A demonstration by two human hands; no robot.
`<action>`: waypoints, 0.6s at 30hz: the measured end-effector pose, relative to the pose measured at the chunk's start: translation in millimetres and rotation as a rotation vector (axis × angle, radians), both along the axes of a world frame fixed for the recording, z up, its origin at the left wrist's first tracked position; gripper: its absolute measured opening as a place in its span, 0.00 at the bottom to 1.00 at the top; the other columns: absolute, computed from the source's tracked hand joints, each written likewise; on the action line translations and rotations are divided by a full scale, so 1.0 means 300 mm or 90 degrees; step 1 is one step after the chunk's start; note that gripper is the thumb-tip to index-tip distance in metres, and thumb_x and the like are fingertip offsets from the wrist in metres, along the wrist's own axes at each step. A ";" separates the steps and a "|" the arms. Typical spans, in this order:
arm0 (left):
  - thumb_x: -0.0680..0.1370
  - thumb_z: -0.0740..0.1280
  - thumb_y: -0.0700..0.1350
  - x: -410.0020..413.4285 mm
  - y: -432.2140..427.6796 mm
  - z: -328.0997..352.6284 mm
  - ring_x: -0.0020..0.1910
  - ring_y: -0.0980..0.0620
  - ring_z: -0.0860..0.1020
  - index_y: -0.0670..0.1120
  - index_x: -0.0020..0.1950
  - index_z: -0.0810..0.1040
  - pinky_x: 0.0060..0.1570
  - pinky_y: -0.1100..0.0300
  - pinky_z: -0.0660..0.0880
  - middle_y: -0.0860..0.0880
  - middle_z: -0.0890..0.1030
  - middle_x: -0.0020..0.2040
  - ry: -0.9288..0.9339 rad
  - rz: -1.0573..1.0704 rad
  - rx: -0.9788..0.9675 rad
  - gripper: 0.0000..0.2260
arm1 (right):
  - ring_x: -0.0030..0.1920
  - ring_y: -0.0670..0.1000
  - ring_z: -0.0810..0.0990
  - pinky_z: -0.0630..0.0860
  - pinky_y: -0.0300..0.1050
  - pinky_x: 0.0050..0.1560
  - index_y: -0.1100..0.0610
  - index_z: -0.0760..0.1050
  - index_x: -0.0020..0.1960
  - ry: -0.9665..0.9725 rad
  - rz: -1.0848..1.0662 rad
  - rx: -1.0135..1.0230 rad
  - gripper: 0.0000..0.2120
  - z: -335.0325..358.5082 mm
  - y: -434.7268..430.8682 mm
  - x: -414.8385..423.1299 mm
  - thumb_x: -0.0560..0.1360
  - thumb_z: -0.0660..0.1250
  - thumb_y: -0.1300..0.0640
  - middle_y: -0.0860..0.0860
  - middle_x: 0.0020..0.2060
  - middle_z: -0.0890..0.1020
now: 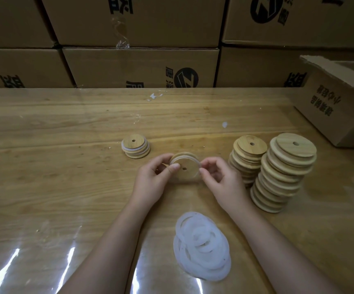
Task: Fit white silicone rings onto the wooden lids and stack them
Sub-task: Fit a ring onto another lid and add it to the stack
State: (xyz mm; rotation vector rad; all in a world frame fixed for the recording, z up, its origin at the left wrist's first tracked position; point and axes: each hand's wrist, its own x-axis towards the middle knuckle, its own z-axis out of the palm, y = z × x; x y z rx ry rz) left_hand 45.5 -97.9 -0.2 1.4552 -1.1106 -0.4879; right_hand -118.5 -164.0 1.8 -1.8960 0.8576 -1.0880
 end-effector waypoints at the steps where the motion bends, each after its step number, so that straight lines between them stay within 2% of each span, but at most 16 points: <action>1: 0.73 0.71 0.39 0.000 0.000 0.000 0.35 0.54 0.70 0.54 0.48 0.79 0.40 0.57 0.70 0.52 0.77 0.35 0.014 -0.002 0.000 0.10 | 0.40 0.51 0.79 0.77 0.43 0.42 0.56 0.76 0.47 0.003 0.008 0.012 0.07 0.001 0.000 0.001 0.73 0.68 0.65 0.51 0.40 0.80; 4: 0.73 0.71 0.39 -0.001 0.000 -0.002 0.35 0.53 0.70 0.50 0.50 0.80 0.40 0.57 0.70 0.54 0.77 0.35 0.023 0.002 0.003 0.08 | 0.40 0.53 0.79 0.77 0.47 0.42 0.55 0.75 0.47 0.001 0.016 0.029 0.08 0.004 0.001 0.002 0.73 0.68 0.66 0.52 0.40 0.80; 8: 0.73 0.71 0.40 0.000 -0.002 -0.007 0.34 0.54 0.71 0.54 0.48 0.80 0.40 0.54 0.72 0.56 0.77 0.33 0.005 0.015 0.009 0.09 | 0.37 0.50 0.78 0.75 0.40 0.39 0.56 0.74 0.46 0.008 0.014 0.022 0.07 -0.001 0.006 0.006 0.72 0.69 0.65 0.50 0.37 0.79; 12: 0.71 0.72 0.44 -0.003 -0.003 -0.002 0.36 0.51 0.73 0.58 0.46 0.79 0.44 0.45 0.75 0.52 0.78 0.34 0.028 0.008 0.011 0.09 | 0.34 0.45 0.77 0.72 0.31 0.36 0.59 0.75 0.45 0.038 -0.014 -0.022 0.05 -0.003 0.000 0.008 0.72 0.68 0.66 0.47 0.35 0.78; 15: 0.69 0.70 0.49 -0.005 -0.004 0.003 0.39 0.49 0.75 0.56 0.47 0.80 0.47 0.45 0.75 0.48 0.81 0.38 0.052 0.003 0.007 0.08 | 0.35 0.44 0.77 0.72 0.31 0.36 0.59 0.75 0.45 0.039 -0.014 -0.025 0.05 -0.004 0.001 0.008 0.72 0.68 0.66 0.47 0.36 0.78; 18: 0.71 0.72 0.46 -0.003 -0.004 0.002 0.41 0.48 0.75 0.52 0.49 0.80 0.49 0.44 0.75 0.46 0.82 0.42 0.076 -0.006 0.010 0.08 | 0.35 0.45 0.76 0.72 0.32 0.36 0.57 0.74 0.44 0.014 -0.031 0.000 0.06 -0.005 0.006 0.014 0.72 0.68 0.66 0.49 0.36 0.78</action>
